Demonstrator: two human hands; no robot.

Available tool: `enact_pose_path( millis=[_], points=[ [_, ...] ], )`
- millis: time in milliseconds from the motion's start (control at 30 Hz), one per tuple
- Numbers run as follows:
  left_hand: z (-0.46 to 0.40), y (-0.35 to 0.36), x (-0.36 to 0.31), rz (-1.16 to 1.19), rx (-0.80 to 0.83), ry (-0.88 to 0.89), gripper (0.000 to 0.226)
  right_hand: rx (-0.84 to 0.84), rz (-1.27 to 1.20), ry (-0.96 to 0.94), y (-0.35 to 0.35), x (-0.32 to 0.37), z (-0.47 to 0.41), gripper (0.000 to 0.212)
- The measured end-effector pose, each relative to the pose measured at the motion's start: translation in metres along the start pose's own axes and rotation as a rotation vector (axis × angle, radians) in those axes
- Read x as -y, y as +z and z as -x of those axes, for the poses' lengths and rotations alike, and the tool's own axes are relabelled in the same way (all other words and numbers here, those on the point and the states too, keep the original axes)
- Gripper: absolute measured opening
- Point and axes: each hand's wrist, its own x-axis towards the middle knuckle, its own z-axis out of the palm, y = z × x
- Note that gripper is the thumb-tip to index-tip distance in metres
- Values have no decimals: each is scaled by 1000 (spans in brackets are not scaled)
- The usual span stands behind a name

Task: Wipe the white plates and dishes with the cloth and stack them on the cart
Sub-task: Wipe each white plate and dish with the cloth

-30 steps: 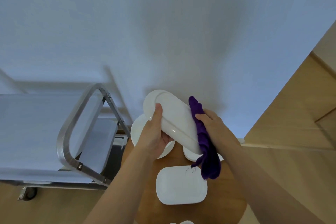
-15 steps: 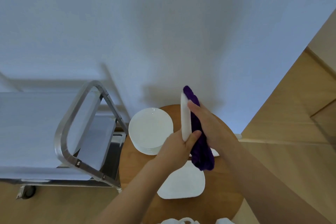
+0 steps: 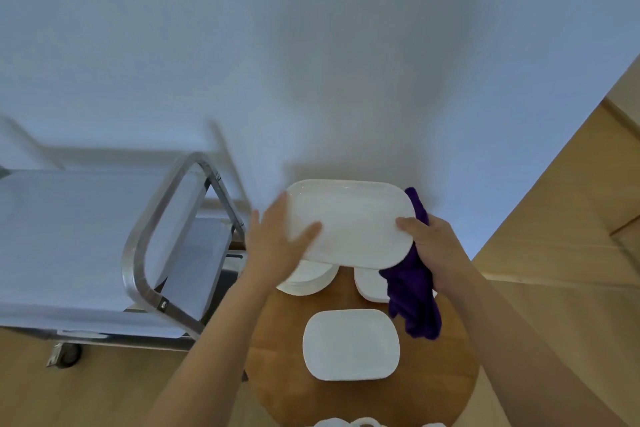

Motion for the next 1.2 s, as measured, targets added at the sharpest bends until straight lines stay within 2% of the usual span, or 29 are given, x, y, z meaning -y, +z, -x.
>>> enact_pose_path(
  millis=[67,167,200,267,367,400,467,567,633,733,833,933,1000,1100,1200],
  points=[
    [-6,-6,9,318,-58,-230,71,23,34,-28,-6,-2,-2,9],
    [-5,-10,18,869,113,-542,42,103,121,-37,-12,-3,-5,9],
    [-1,-12,20,993,137,-589,37,108,136,-32,-13,-4,-6,10],
    [4,-11,21,1099,124,-590,41,27,169,-39,-13,-3,-6,17],
    [9,-2,14,1085,26,-530,48,-272,336,-172,-10,0,-13,41],
    [11,2,9,1046,1,-506,49,-359,379,-243,-6,1,-14,42],
    [17,11,-2,940,-42,-475,47,-472,502,-362,5,-1,-14,28],
    [29,27,-24,895,-106,-418,34,-510,731,-421,30,-14,-11,26],
    [37,35,-39,843,-128,-329,27,-493,742,-400,45,-21,-9,33],
    [38,40,-49,852,-151,-280,31,-438,751,-437,62,-28,-8,29],
    [31,39,-48,834,-149,-270,34,-347,783,-559,77,-33,-2,26],
    [25,37,-39,811,-165,-238,35,-230,812,-777,89,-38,12,23],
    [22,39,-30,821,-157,-243,39,-173,842,-913,91,-45,20,22],
    [23,40,-22,844,-144,-310,37,-64,900,-978,82,-55,25,23],
    [25,39,-15,846,-96,-355,31,118,970,-1038,61,-68,22,22]
  ],
)
